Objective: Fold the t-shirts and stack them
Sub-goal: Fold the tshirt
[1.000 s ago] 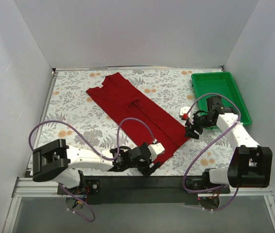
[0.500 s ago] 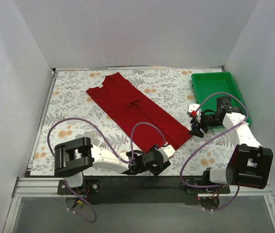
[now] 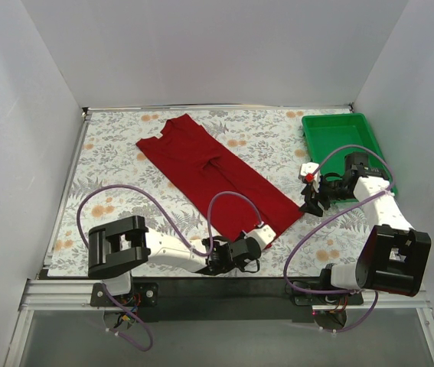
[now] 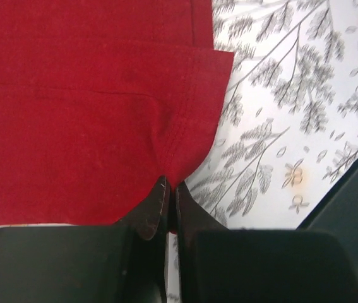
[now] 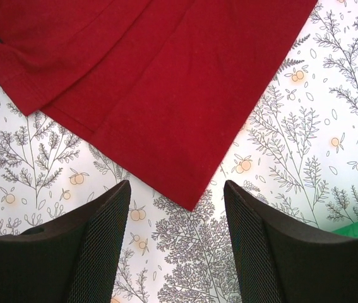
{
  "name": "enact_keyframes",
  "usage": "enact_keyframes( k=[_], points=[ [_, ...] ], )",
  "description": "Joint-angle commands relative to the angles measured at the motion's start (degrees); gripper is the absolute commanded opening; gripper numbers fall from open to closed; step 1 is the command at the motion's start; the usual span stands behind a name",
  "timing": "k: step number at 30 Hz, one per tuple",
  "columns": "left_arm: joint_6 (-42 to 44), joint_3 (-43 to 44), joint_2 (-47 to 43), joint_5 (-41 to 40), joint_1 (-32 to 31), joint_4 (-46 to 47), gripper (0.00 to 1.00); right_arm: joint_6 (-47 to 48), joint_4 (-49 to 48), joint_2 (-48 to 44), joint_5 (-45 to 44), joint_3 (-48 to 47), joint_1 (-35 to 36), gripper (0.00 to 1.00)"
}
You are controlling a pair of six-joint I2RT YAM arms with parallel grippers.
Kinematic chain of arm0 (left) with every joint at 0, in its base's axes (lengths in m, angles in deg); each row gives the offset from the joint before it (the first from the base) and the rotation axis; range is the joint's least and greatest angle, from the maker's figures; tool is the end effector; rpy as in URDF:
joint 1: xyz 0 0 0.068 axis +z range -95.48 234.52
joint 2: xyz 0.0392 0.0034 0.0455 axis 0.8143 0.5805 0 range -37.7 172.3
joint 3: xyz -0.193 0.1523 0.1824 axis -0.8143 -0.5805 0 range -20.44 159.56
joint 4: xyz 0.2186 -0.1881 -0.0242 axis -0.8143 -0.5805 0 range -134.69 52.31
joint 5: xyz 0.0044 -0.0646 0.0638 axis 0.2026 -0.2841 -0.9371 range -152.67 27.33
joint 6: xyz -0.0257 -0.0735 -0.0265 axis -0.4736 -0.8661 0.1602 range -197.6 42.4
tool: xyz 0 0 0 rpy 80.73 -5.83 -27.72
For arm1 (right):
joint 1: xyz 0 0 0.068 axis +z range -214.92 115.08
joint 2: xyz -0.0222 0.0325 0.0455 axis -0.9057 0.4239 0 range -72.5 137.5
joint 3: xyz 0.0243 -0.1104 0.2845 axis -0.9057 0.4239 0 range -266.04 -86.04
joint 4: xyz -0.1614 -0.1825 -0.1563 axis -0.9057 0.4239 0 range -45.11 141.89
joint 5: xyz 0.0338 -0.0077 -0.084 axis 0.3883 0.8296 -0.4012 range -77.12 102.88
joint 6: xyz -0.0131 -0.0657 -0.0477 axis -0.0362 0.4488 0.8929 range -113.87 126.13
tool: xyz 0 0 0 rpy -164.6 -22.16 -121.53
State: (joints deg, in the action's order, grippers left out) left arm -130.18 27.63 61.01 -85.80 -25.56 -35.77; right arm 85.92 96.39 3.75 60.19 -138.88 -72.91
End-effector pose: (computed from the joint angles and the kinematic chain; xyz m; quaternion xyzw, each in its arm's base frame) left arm 0.0929 -0.3674 0.1290 0.1493 0.9074 -0.2409 0.3105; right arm 0.2617 0.0164 0.2308 -0.5752 0.7047 0.2032 0.3624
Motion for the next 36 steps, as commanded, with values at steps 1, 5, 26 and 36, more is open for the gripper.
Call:
enact_keyframes(
  k=[1,5,26,36],
  points=[
    [-2.1,-2.7,-3.7,-1.1,-0.3,-11.4,0.00,1.2,2.0,0.6,2.2,-1.9,-0.4,0.57],
    [-6.7,-3.3,-9.1,2.7,-0.3,-21.0,0.00,1.9,2.5,0.7,1.9,-1.7,-0.4,0.57],
    [-31.5,-10.4,-37.4,4.3,-0.9,-29.6,0.52,19.8,9.9,1.7,3.1,3.4,1.9,0.64],
    [-22.3,-11.5,-50.1,7.5,-0.9,-25.8,0.77,30.2,10.2,-1.3,-0.1,9.5,21.1,0.68]
  ],
)
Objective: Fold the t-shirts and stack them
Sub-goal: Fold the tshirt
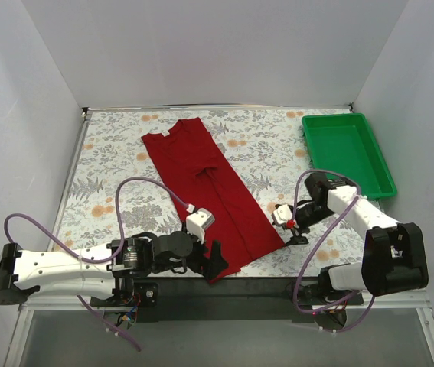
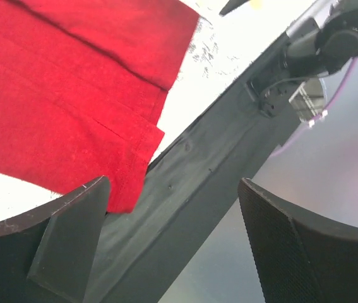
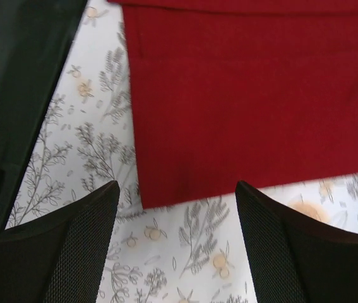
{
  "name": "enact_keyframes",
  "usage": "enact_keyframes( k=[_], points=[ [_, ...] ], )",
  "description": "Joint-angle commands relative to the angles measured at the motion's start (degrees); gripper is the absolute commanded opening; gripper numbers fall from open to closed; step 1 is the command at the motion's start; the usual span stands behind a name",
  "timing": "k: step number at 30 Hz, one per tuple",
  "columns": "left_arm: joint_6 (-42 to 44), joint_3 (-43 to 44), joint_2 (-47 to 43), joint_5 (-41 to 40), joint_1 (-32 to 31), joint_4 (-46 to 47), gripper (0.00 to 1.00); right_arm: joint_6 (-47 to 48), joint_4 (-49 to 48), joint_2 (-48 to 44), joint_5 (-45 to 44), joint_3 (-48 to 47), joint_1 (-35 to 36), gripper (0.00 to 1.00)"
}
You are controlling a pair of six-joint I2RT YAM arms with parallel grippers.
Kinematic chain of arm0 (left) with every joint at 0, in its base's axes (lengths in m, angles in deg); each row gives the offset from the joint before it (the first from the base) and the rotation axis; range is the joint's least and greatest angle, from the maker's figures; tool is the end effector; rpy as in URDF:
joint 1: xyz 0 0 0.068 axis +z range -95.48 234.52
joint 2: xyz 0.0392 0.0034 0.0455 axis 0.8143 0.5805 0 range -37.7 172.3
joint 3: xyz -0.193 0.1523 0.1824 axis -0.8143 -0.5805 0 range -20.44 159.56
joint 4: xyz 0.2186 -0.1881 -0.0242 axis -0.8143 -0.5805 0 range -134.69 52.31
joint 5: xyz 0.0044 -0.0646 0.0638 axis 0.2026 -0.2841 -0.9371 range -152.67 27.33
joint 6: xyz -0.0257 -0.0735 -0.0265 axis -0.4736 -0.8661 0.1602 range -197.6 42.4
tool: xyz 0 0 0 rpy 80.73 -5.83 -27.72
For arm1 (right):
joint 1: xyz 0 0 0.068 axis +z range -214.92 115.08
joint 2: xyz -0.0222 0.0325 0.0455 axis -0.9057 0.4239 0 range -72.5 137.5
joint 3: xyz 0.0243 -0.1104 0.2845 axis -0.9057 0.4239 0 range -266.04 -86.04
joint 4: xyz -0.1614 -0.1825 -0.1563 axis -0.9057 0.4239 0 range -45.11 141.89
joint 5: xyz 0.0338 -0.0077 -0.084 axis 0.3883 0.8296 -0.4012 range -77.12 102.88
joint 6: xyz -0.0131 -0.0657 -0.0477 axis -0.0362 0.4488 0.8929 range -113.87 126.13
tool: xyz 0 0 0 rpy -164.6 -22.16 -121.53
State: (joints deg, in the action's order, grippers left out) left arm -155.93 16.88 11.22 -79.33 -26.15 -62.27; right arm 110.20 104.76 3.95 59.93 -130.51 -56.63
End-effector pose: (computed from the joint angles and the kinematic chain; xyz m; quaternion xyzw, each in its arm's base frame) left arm 0.0560 -0.2138 0.2578 -0.0475 0.8835 -0.4167 0.2087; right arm 0.2012 0.0823 0.1861 -0.7581 0.5156 0.2786 0.2861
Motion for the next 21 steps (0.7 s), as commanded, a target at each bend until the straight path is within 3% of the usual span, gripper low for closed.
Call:
enact_keyframes(
  k=[1,7,16,21],
  points=[
    [4.1,-0.7,0.2,2.8,-0.3,0.6,0.77,6.2,1.7,-1.3,0.2,1.3,6.0,0.68],
    [6.6,-0.4,11.4,9.5,-0.8,-0.1,0.73,6.1,0.2,2.6,-0.4,2.3,10.8,0.61],
    [8.5,-2.1,19.5,0.1,-6.6,5.3,0.73,0.3,-11.5,2.7,-6.5,10.0,13.1,0.56],
    [10.1,-2.6,23.0,-2.3,-7.7,8.0,0.73,-2.1,-13.2,4.2,-6.1,8.7,13.2,0.54]
  ],
)
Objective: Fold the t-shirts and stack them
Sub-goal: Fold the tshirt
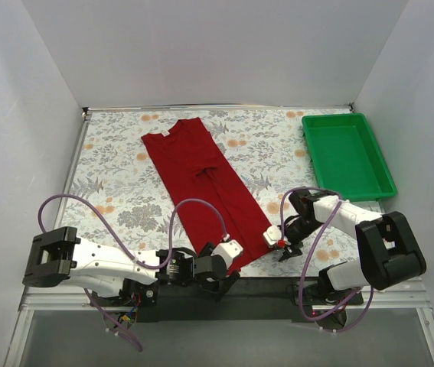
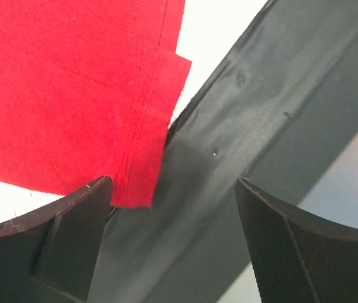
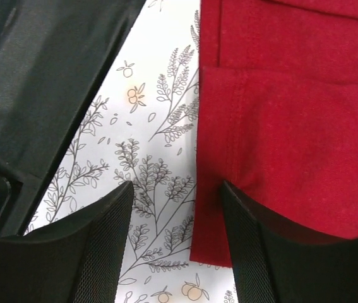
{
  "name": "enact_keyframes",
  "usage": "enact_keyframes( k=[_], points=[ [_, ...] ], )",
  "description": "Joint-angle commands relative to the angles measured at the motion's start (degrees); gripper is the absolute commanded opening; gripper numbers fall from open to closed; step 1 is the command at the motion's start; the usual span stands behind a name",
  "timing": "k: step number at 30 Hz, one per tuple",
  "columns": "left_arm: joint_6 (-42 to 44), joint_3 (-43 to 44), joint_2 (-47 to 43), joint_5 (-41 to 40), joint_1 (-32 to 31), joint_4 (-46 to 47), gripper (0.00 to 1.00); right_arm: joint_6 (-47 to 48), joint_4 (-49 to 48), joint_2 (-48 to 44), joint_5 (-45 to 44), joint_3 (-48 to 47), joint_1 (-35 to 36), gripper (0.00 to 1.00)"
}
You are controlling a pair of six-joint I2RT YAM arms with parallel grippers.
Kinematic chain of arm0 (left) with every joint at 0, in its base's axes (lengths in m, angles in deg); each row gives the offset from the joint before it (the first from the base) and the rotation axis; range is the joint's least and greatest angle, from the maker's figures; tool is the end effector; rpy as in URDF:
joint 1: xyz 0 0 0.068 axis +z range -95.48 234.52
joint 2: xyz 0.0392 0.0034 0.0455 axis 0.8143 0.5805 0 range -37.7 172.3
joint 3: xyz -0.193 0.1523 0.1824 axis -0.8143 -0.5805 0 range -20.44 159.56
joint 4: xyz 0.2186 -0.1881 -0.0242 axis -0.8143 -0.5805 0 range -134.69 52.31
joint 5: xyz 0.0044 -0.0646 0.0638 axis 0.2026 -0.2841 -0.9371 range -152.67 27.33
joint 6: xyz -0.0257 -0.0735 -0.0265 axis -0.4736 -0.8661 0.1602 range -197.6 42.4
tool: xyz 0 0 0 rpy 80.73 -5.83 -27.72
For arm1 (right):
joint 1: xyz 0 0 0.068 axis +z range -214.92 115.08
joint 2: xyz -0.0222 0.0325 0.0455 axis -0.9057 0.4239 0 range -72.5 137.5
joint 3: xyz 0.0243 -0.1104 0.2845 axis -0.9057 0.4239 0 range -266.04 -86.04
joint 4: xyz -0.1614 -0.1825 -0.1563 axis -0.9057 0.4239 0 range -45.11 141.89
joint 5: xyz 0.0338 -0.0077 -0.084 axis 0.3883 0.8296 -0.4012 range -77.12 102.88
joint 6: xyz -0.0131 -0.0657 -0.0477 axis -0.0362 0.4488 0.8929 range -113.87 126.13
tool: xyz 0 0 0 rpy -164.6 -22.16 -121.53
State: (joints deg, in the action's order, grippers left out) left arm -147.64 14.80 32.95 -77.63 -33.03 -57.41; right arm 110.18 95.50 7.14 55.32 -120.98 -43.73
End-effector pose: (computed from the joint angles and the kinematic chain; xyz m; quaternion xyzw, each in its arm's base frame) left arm 0.0297 -0.2605 0.1673 0.1054 0.9409 -0.2672 0.1796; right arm 0.1616 0.1145 0.1300 -0.8192 0.4431 0.2996 0.2068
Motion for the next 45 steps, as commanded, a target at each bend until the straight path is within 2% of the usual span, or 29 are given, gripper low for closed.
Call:
enact_keyframes(
  k=[1,7,14,20,31,45],
  points=[
    [2.4,-0.5,1.8,-4.3,-0.9,3.5,0.73,-2.3,-4.0,1.2,-1.4,-1.4,0.3,0.54],
    [3.6,0.5,5.7,-6.0,-1.1,3.6,0.73,-3.1,-4.0,0.7,-1.0,-2.3,0.3,0.55],
    [0.4,3.5,11.8,-9.2,-1.0,-0.3,0.69,-4.4,-3.9,0.6,-1.2,-3.4,0.3,0.54],
    [-0.6,3.2,8.8,-10.3,-1.0,-0.6,0.62,-4.4,-3.2,-2.6,-1.3,-3.2,0.3,0.54],
    [1.5,3.3,4.5,-9.5,-1.2,0.3,0.63,-4.3,-1.0,-2.3,0.4,-5.6,0.3,0.52],
    [-0.9,3.6,12.0,-6.1,-1.2,0.1,0.63,-5.6,-2.7,2.0,-3.1,-3.5,0.3,0.49]
  ],
)
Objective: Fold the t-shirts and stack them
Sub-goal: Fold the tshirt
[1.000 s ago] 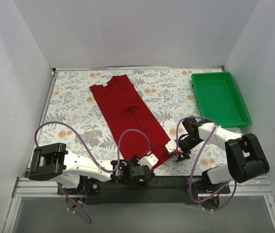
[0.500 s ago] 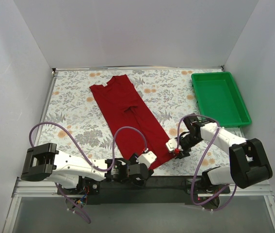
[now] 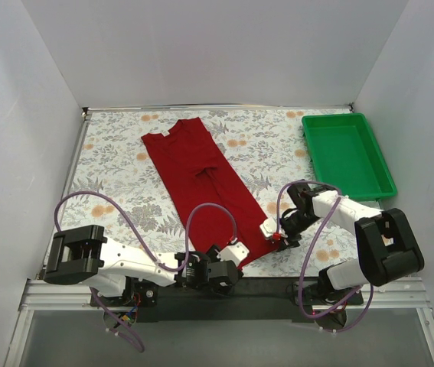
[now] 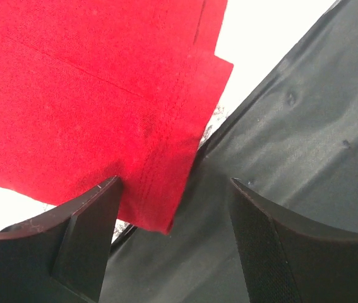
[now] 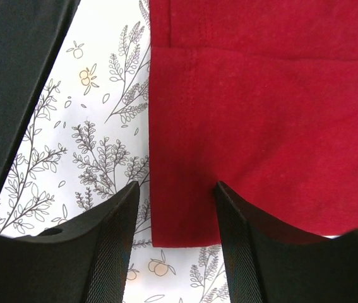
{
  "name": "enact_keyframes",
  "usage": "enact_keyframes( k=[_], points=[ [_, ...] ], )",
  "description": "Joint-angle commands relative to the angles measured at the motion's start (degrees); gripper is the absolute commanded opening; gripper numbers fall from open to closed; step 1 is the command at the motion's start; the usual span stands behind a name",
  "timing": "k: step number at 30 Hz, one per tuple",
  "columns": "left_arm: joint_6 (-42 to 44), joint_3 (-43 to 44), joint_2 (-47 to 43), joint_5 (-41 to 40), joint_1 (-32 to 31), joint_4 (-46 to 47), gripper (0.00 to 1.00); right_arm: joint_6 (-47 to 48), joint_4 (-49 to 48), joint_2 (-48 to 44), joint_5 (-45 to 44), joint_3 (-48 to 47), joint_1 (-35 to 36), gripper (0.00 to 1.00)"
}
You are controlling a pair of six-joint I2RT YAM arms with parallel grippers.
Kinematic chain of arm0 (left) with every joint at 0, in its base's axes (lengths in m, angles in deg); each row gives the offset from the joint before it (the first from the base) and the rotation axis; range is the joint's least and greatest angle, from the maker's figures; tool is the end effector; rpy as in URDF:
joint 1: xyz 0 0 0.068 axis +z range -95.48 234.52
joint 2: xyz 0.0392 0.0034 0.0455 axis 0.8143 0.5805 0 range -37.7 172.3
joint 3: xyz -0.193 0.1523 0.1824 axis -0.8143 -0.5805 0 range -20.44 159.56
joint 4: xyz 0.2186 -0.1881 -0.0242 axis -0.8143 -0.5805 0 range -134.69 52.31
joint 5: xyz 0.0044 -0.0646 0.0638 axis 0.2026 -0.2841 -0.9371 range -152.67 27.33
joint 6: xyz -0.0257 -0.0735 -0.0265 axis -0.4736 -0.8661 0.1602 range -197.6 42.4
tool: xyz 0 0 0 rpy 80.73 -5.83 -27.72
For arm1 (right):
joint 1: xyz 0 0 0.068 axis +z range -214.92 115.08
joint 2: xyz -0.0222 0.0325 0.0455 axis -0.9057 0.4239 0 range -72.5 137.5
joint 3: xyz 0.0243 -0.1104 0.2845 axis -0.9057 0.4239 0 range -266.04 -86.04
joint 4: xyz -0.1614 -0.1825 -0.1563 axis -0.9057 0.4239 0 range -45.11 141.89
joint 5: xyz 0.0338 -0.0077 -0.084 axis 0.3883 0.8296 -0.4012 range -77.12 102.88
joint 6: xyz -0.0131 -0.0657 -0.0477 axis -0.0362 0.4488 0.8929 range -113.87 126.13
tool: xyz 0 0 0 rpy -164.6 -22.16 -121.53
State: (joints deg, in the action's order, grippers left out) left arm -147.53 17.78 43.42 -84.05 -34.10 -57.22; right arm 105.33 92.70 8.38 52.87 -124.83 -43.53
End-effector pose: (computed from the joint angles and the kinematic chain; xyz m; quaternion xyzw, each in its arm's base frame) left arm 0.0329 -0.2803 0.1406 0.1114 0.9489 -0.1964 0.2206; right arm 0.1853 0.1220 0.1395 -0.8164 0.4654 0.2655 0.2153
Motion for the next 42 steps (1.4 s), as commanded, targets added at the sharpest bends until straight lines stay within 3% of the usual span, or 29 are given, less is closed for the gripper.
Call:
enact_keyframes(
  k=[1,5,11,15,16,17,22,28,31,32,35,42],
  points=[
    [-1.5,0.9,2.1,0.2,-0.1,-0.4,0.63,-0.9,-0.4,1.0,-0.8,0.6,0.2,0.49],
    [-3.1,1.8,4.4,-0.1,-0.1,-2.9,0.59,-1.7,-1.1,1.3,-1.2,0.6,0.1,0.46],
    [-5.5,2.4,7.1,-1.3,-0.1,-5.7,0.38,-2.4,-1.4,0.7,-1.3,1.1,0.2,0.42],
    [-6.2,2.9,7.9,-2.0,-0.1,-6.2,0.35,-2.9,-1.5,0.6,-1.3,1.2,0.1,0.40],
    [-6.1,2.9,7.8,-2.0,-0.1,-6.2,0.24,-2.9,-1.5,0.5,-1.3,1.3,0.2,0.40],
    [-6.1,3.0,7.8,-2.1,-0.1,-6.2,0.19,-3.0,-1.6,0.4,-1.3,1.2,0.2,0.39],
    [-5.6,3.0,6.9,-2.0,-0.1,-6.3,0.01,-3.3,-1.8,0.6,-1.4,1.3,0.2,0.35],
    [-5.1,2.2,4.1,-1.2,0.2,-5.4,0.00,-3.9,-2.5,0.3,-1.5,1.5,0.3,0.29],
    [-5.2,1.3,1.9,-0.3,0.5,-4.5,0.00,-4.5,-3.1,0.0,-1.6,1.7,0.4,0.18],
    [-5.1,0.7,1.3,0.0,0.7,-3.9,0.00,-4.8,-3.2,0.1,-1.5,1.7,0.3,0.09],
    [-4.5,0.3,-0.7,1.3,1.2,-3.0,0.00,-6.3,-2.9,-0.3,-0.9,1.2,0.3,0.01],
    [-1.3,1.2,-4.7,6.1,3.5,-1.0,0.00,-13.4,2.9,-3.1,2.5,-6.4,0.3,0.01]
  ],
)
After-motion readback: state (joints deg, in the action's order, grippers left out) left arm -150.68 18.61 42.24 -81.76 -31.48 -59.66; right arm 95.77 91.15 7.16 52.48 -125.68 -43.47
